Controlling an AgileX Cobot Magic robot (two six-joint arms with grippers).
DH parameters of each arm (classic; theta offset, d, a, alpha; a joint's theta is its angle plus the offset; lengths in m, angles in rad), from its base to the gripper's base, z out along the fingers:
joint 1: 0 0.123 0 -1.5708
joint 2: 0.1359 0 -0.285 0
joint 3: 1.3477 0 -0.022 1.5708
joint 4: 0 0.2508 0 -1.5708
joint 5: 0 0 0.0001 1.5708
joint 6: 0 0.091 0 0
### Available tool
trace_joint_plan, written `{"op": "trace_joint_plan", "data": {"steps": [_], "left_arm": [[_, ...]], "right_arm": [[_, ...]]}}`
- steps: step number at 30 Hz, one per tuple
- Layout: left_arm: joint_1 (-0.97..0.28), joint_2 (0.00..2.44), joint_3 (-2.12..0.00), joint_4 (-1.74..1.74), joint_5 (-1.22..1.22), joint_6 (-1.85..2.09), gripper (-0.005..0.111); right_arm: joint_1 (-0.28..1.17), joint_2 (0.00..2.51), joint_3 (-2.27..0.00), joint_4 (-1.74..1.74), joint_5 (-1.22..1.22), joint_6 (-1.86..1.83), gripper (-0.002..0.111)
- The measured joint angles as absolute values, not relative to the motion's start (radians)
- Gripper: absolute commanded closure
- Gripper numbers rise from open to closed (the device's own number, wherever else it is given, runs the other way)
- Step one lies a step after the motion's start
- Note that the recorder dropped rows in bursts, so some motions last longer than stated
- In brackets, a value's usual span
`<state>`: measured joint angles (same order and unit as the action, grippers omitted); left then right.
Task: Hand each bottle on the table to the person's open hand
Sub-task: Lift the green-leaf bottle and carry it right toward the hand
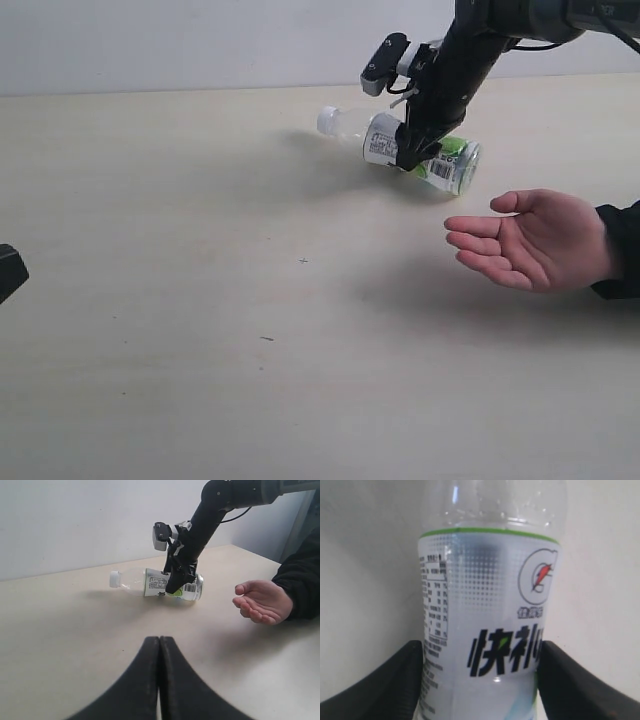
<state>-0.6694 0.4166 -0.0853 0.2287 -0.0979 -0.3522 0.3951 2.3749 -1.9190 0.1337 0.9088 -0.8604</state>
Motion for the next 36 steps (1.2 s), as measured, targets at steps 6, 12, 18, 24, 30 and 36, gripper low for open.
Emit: {"op": "trace_joint_plan", "data": {"steps": [6,12,18,24,30,36], "left_arm": [[-0.669,0.417,-0.085,0.229,-0.098,-0.352,0.107],[-0.669,0.417,-0.085,0.229,-0.098,-0.352,0.107],[-0.669,0.417,-0.085,0.229,-0.098,-0.352,0.107],[-0.669,0.417,-0.085,0.229,-0.098,-0.352,0.107],[-0.669,0.417,-0.085,0.229,-0.098,-0.351,0.107],[-0.669,0.417,-0.085,0.229,-0.098,-0.351,0.107]], "right_arm": [[0.395,2.362,-1.919,0.169,0.923,-0.839,0.108],[0.395,2.305,-1.919,0.176,0.923,-0.745,0.108],[0.395,2.236,-1.919,0.179,0.923,-0.664,0.108],[0.395,2.167,-1.919,0.181,0.982,-0.584,0.108],[0.395,2.077,-1.919,0.124,1.126,-0.490,0.108],[0.395,1.984,-1.919,0.103,1.215,-0.450,0.108]]}}
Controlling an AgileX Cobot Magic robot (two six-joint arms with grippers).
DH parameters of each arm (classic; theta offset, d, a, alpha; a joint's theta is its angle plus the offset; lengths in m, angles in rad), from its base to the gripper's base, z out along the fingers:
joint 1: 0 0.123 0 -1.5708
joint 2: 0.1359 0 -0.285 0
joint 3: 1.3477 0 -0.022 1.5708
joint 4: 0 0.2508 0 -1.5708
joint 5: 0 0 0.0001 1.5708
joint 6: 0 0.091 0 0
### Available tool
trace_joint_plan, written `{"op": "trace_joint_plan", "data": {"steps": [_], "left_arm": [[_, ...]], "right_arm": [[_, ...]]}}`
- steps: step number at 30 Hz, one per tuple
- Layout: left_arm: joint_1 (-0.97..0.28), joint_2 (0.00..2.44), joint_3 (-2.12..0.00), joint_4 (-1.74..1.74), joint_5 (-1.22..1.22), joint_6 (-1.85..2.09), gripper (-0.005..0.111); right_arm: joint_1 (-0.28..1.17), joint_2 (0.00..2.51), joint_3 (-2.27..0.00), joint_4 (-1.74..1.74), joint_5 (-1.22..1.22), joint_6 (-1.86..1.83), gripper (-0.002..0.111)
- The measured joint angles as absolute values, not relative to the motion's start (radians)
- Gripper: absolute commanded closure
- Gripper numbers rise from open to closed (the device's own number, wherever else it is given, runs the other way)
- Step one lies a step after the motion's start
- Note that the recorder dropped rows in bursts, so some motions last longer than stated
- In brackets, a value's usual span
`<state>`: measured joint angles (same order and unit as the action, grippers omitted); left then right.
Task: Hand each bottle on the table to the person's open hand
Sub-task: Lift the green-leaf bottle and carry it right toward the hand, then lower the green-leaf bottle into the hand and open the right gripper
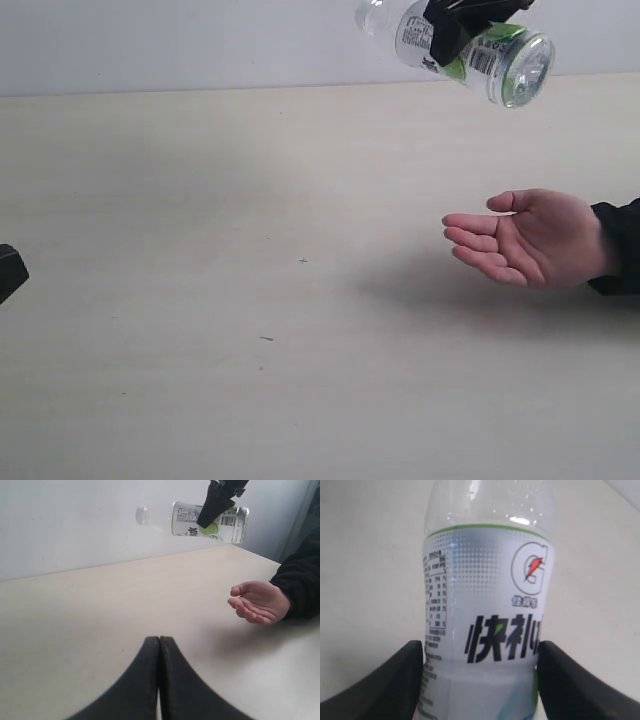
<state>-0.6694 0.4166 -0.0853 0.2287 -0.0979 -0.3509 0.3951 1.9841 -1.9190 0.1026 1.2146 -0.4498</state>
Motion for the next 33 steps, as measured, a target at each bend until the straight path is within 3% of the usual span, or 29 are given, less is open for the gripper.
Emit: {"op": "trace_joint_plan", "data": {"steps": [7,16,24,33], "left_arm": [[-0.669,0.417,-0.085,0.229,-0.098,-0.351,0.107],[-0.669,0.417,-0.085,0.229,-0.098,-0.351,0.107],[-0.669,0.417,-0.085,0.229,-0.098,-0.351,0.107],[-0.669,0.417,-0.085,0.229,-0.098,-0.351,0.107]], "right_arm": [[0.395,1.842,-1.830,0.096,1.222,-0.408,0.108],[0.395,1.523,-1.321,-0.009,1.113,-0.159,0.108],[0.395,1.428,-1.061,-0.097,1.013,0.042,0.108],[0.395,1.419,-0.985,-0.099,0.904,0.074,0.108]]}}
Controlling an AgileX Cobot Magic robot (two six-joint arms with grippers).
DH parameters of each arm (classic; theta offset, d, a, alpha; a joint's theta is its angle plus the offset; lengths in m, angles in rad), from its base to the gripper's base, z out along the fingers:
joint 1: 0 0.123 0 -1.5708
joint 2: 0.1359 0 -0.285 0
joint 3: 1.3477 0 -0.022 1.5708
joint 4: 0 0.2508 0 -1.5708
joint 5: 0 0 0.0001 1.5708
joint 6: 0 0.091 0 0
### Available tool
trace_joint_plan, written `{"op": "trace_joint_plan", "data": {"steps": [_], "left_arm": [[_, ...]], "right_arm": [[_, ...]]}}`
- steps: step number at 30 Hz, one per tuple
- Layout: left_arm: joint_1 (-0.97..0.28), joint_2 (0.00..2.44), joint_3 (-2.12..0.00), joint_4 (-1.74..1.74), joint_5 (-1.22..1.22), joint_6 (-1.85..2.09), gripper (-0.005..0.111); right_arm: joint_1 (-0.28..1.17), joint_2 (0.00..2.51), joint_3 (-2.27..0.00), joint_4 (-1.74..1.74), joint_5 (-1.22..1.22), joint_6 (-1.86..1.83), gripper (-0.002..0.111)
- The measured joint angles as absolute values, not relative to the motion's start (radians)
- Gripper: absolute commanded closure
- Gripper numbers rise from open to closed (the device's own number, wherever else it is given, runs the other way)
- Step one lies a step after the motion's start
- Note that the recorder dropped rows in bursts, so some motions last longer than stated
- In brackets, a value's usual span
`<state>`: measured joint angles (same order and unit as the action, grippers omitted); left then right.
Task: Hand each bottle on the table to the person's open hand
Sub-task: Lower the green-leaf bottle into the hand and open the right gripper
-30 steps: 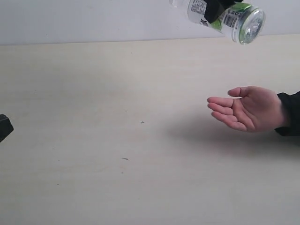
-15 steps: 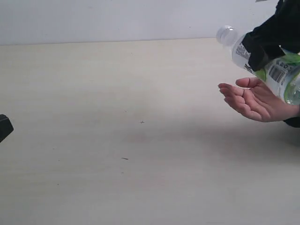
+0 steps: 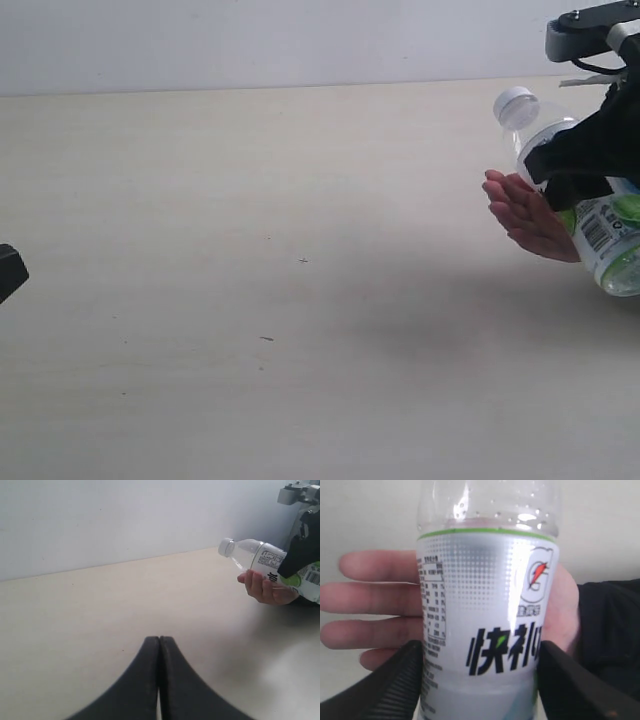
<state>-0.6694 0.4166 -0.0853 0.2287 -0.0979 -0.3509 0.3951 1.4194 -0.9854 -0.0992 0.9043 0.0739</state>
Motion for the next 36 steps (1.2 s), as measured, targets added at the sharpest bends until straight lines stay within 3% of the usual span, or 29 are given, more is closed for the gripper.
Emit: {"op": "trace_joint_plan", "data": {"steps": [19,23,30,36], "left_arm": [[-0.669,0.417,-0.085,0.229,-0.098,-0.351,0.107],[-0.669,0.417,-0.085,0.229,-0.098,-0.351,0.107],[-0.669,0.417,-0.085,0.229,-0.098,-0.351,0.107],[-0.669,0.417,-0.085,0.229,-0.098,-0.351,0.107]], "right_arm": [[0.395,1.419,-0.983,-0.009,0.827,0.081,0.106],[0.395,1.419,-0.983,-0.009,0.838,0.081,0.090],[0.395,1.419,-0.983,-0.011,0.843,0.081,0.040],[0.395,1.419,-0.983,-0.011,0.843,0.081,0.022]]}}
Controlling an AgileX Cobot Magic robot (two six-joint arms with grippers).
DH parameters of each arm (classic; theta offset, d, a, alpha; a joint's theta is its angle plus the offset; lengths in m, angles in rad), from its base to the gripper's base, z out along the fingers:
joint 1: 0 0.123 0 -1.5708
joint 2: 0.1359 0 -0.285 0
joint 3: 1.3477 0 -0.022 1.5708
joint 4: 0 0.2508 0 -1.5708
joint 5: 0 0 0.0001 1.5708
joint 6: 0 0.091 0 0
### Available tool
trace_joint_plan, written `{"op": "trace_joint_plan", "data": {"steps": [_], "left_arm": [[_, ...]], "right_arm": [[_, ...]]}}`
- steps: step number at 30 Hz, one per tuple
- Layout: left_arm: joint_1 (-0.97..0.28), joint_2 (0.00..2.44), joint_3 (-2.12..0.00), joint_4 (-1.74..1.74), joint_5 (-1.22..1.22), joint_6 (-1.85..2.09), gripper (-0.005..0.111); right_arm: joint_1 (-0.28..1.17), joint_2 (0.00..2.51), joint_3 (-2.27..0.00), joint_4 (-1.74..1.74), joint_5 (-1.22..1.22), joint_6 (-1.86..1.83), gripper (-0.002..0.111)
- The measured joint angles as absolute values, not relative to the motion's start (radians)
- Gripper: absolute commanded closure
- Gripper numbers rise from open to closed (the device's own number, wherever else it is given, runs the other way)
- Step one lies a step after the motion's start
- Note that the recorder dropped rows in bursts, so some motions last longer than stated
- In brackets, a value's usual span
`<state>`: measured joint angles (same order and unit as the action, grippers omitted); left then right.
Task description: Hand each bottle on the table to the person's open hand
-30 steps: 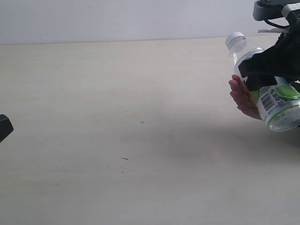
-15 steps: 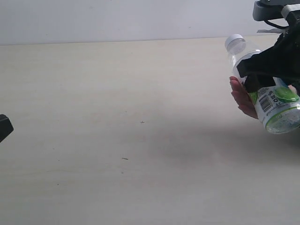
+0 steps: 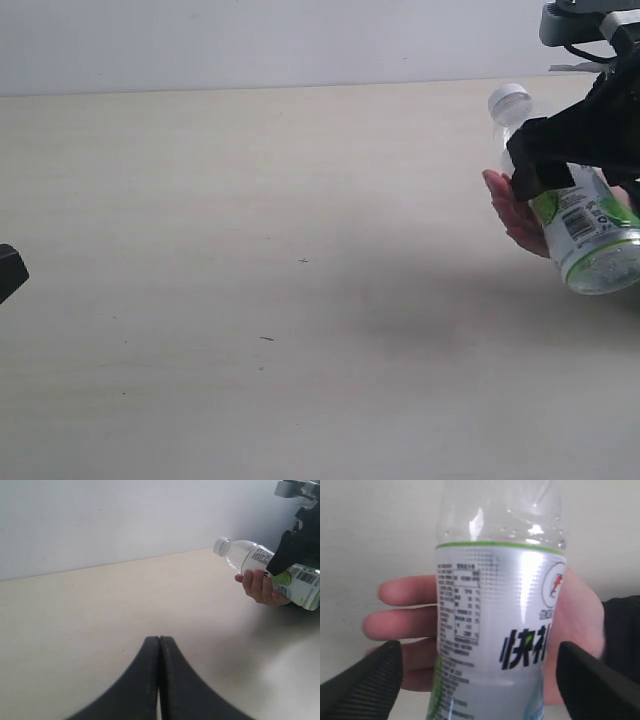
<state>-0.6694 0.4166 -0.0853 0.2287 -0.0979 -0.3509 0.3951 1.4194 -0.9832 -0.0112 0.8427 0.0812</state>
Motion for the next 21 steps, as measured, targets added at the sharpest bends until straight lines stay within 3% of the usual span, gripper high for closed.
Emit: {"op": "trace_joint_plan", "data": {"steps": [4,9,16,19,21], "left_arm": [[-0.669,0.417,-0.085,0.229,-0.098,-0.351,0.107],[-0.669,0.417,-0.085,0.229,-0.098,-0.351,0.107],[-0.669,0.417,-0.085,0.229,-0.098,-0.351,0.107],[-0.669,0.417,-0.085,0.229,-0.098,-0.351,0.107],[-0.669,0.417,-0.085,0.229,-0.098,-0.351,0.107]], "right_arm": [[0.395,1.419,-0.983,-0.011,0.843,0.075,0.013],[0.395,1.403,-0.983,-0.009,0.839,0.063,0.014],[0.395,1.194,-0.983,0.000,0.835,0.057,0.014],[0.395,1.109,-0.983,0.000,0.833,0.057,0.019],[0.395,1.066,-0.983,0.000,0.833,0.055,0.029]]}}
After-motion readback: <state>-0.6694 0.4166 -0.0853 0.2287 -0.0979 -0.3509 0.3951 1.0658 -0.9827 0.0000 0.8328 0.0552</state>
